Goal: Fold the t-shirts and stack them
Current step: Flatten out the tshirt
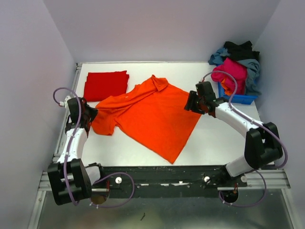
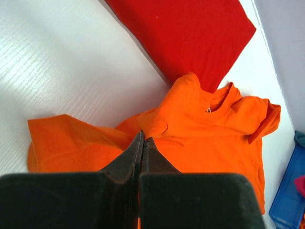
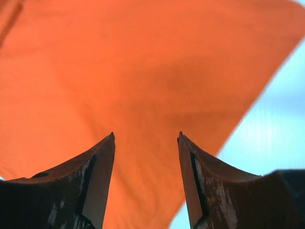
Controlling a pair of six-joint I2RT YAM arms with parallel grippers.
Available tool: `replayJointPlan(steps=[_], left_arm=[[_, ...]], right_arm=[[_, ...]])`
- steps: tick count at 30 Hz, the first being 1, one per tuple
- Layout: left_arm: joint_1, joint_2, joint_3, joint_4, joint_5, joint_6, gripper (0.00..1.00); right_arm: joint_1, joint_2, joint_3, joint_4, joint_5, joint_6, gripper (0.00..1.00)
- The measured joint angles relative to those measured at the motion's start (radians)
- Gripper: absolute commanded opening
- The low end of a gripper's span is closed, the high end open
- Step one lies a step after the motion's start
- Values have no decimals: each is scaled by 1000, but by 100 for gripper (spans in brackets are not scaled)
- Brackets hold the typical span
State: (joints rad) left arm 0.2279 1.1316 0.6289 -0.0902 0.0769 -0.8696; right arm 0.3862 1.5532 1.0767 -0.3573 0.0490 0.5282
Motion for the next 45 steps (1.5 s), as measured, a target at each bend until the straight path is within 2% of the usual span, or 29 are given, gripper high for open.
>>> replayJointPlan(steps=[2, 4, 5, 7, 10, 16, 20, 21, 22, 23, 24, 28, 32, 37, 38, 39, 40, 41, 42, 45], left_arm=[[0, -14, -4, -1, -6, -6, 5], [0, -23, -4, 2, -17, -14, 25], [0, -24, -4, 3, -18, -15, 44], [0, -25, -3, 5, -21, -22, 57], [0, -32, -1, 3, -27, -32, 72], [0, -107, 20, -24, -55, -31, 73], [0, -145, 76, -41, -62, -18, 73], [0, -150, 86, -44, -62, -13, 73], [0, -156, 100, -49, -62, -10, 73], [0, -160, 106, -50, -63, -5, 73], [0, -164, 113, -52, -63, -2, 73], [0, -174, 116, -55, -66, 10, 72], [0, -163, 95, -29, -57, -2, 72], [-31, -90, 46, 14, -42, -37, 72], [-47, -77, 44, 16, -43, -39, 72], [-78, -55, 44, 20, -48, -40, 71], [-106, -39, 44, 28, -57, -40, 70], [-136, -23, 44, 38, -61, -40, 70], [-161, -8, 44, 47, -64, -37, 70], [-253, 87, 75, 75, -65, -5, 68]], right_arm=[[-2, -56, -83, -10, 15, 20, 64], [3, -123, -182, -19, 28, 44, 64], [8, -153, -226, -27, 37, 59, 64], [13, -183, -286, -48, 53, 82, 63], [17, -170, -314, -64, 58, 109, 62], [51, -129, -330, -43, 47, 160, 56], [81, -83, -328, -34, 49, 187, 48], [86, -77, -322, -26, 51, 194, 42], [89, -69, -317, -25, 53, 202, 30], [93, -64, -315, -22, 56, 207, 10], [95, -61, -314, -19, 60, 212, 1], [97, -65, -315, -39, 102, 244, 1], [74, -140, -330, -94, 158, 246, 1], [-117, -249, -359, -159, 197, 230, 1], [-166, -265, -363, -172, 208, 229, 2], [-213, -280, -364, -188, 221, 229, 9], [-252, -294, -364, -201, 239, 230, 40], [-280, -308, -364, -213, 259, 230, 79], [-294, -321, -364, -222, 275, 233, 99], [-301, -331, -334, -253, 292, 204, 100]])
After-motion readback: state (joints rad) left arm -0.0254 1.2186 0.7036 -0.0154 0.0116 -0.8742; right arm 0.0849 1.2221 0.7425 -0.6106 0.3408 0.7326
